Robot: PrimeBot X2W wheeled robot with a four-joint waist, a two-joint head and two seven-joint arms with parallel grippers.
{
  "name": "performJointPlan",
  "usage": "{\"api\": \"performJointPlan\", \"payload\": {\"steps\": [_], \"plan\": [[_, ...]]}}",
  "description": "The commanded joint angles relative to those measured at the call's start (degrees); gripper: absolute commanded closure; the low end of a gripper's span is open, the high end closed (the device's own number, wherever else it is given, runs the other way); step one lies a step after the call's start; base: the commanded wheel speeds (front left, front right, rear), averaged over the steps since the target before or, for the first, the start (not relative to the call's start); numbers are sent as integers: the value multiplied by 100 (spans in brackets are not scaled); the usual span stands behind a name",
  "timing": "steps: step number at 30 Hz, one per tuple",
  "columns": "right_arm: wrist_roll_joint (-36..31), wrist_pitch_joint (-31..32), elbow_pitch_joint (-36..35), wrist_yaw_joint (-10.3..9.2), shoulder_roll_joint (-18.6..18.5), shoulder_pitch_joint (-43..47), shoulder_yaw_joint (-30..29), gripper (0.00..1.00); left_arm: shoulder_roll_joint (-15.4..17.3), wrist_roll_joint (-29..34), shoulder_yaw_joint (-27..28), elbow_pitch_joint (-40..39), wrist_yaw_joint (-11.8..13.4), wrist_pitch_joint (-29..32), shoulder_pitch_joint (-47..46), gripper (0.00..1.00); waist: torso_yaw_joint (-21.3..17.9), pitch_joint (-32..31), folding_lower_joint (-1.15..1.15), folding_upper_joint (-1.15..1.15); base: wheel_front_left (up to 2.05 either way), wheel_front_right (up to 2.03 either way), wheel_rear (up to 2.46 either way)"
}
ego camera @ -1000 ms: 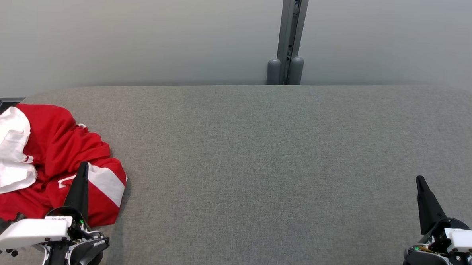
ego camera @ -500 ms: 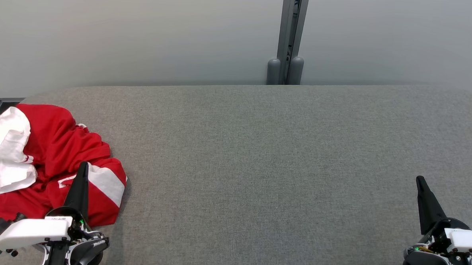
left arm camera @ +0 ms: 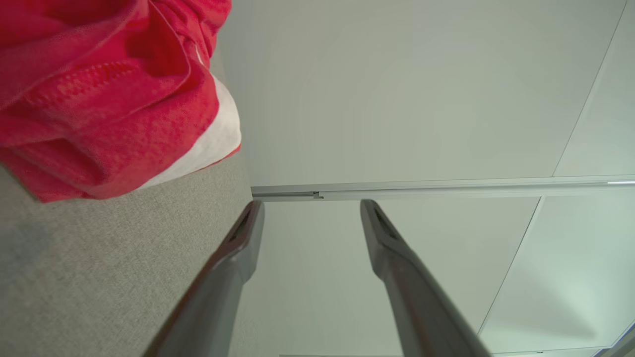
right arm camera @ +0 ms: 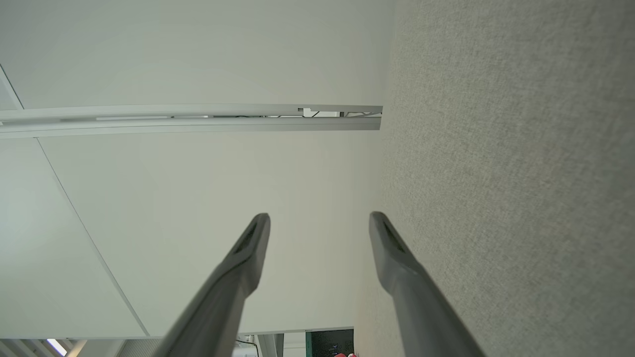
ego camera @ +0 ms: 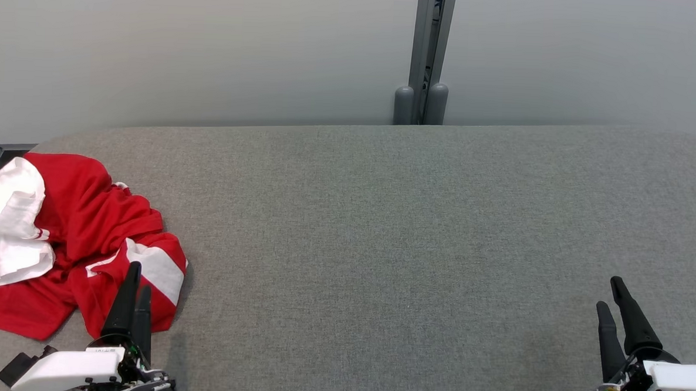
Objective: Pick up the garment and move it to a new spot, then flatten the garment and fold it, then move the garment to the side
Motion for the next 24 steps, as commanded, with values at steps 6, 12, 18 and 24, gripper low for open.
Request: {"api": "performJointPlan", "payload": {"steps": [6,12,18,24], "plan": [[-41,-190,-333,4,-64,-128,53,0,66,-18,-150,-233,-2,-219,-214,0,4,12,0,0,0,0,0],[-126,-308,-497,5,-103,-137,114,0,73,114,-221,-334,-3,-348,-251,0,4,22,0,0,0,0,0],[-306,-519,-700,6,-175,-145,209,0,80,400,-280,-456,-3,-494,-288,0,5,29,0,0,0,0,0],[-567,-690,-870,6,-241,-157,250,0,87,893,-307,-541,-4,-631,-309,0,6,32,0,0,0,0,0]]}}
